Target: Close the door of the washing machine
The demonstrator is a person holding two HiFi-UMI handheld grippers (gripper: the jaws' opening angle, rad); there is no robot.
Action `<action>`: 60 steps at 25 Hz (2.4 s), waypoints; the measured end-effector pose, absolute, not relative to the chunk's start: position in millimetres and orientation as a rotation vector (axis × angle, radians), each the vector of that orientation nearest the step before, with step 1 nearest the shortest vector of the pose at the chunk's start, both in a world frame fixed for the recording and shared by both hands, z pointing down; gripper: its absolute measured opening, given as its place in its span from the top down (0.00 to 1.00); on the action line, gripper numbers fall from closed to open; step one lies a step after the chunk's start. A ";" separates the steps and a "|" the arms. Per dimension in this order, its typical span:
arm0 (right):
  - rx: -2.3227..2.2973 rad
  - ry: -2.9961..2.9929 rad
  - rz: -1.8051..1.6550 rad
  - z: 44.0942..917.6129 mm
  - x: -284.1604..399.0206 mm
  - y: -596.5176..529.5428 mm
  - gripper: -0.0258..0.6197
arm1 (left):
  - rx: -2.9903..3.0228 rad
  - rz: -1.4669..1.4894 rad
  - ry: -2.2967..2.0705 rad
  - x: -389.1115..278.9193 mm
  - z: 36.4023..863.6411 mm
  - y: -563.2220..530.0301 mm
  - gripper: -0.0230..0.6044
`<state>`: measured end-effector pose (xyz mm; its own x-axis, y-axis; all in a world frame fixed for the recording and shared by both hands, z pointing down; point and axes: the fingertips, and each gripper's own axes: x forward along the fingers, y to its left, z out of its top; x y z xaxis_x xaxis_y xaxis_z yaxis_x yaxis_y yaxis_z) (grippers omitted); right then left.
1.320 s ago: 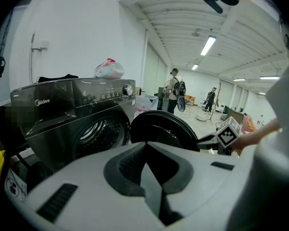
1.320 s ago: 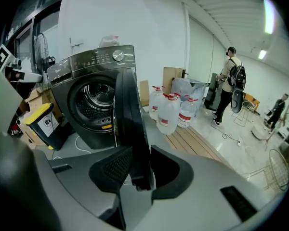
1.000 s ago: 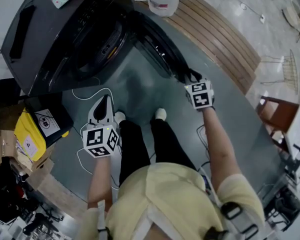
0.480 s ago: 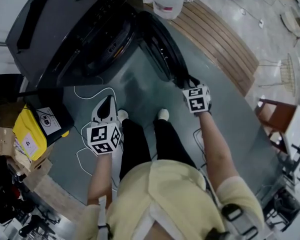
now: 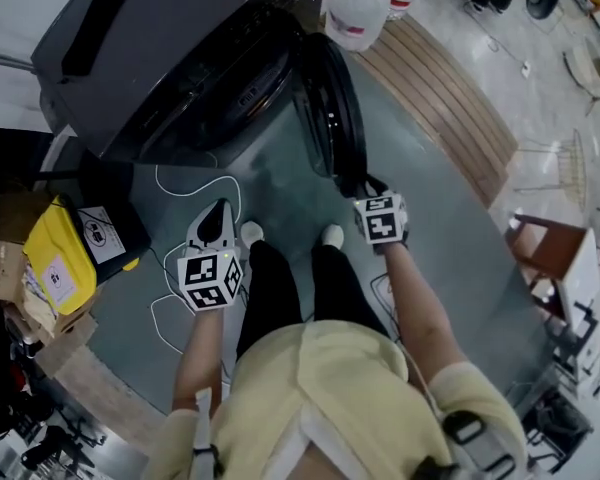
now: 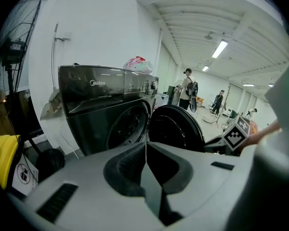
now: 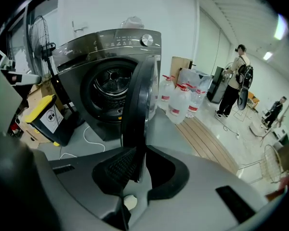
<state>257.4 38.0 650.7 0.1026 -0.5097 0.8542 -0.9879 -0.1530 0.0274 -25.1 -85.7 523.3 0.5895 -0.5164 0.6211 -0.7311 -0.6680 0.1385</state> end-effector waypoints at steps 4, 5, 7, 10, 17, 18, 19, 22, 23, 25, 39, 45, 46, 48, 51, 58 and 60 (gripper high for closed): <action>1.726 -1.476 1.002 651.2 227.1 29.6 0.87 | 2.413 0.769 -1.029 -46.0 526.1 -88.8 0.95; 1.728 -1.479 1.019 651.3 218.5 25.7 0.87 | 2.406 0.767 -1.036 -51.8 526.9 -89.9 0.95; 1.732 -1.491 1.066 652.0 200.2 16.8 0.87 | 2.390 0.762 -1.052 -63.1 528.7 -91.9 0.95; 1.732 -1.507 1.120 651.5 177.8 4.7 0.87 | 2.367 0.757 -1.077 -76.3 530.9 -93.9 0.95; 1.702 -1.526 1.168 651.2 141.1 -17.6 0.85 | 2.325 0.732 -1.130 -102.4 532.2 -99.3 0.95; 1.699 -1.530 1.167 650.4 137.6 -21.1 0.85 | 2.319 0.727 -1.138 -105.7 532.2 -100.1 0.95; 1.696 -1.531 1.168 650.2 134.1 -23.7 0.85 | 2.314 0.723 -1.145 -109.1 532.2 -100.6 0.95; 1.688 -1.529 1.190 650.9 120.4 -30.4 0.84 | 2.299 0.713 -1.166 -121.5 532.7 -102.3 0.95; 1.684 -1.525 1.204 651.5 115.8 -32.0 0.84 | 2.293 0.709 -1.173 -125.6 532.9 -102.5 0.95; 1.681 -1.513 1.207 652.8 111.7 -35.9 0.84 | 2.278 0.701 -1.187 -132.6 533.5 -102.5 0.95; 1.702 -1.497 1.171 655.0 75.7 -90.1 0.83 | 2.236 0.671 -1.255 -168.8 531.8 -118.6 0.95; 1.721 -1.516 1.196 653.7 54.1 -117.2 0.82 | 2.249 0.678 -1.262 -178.5 529.7 -124.1 0.95; 1.725 -1.517 1.199 653.8 51.0 -121.5 0.82 | 2.256 0.683 -1.265 -180.5 529.1 -125.0 0.95; 1.730 -1.522 1.206 653.9 45.0 -129.4 0.82 | 2.257 0.683 -1.275 -185.6 528.3 -126.4 0.95; 1.732 -1.531 1.211 653.6 37.8 -140.9 0.82 | 2.236 0.670 -1.294 -193.3 528.1 -129.8 0.95; 1.705 -1.576 1.205 654.2 18.9 -170.6 0.82 | 2.204 0.662 -1.327 -208.6 530.8 -140.1 0.95; 1.706 -1.578 1.206 654.4 15.1 -177.5 0.82 | 2.196 0.657 -1.338 -212.2 531.1 -143.0 0.95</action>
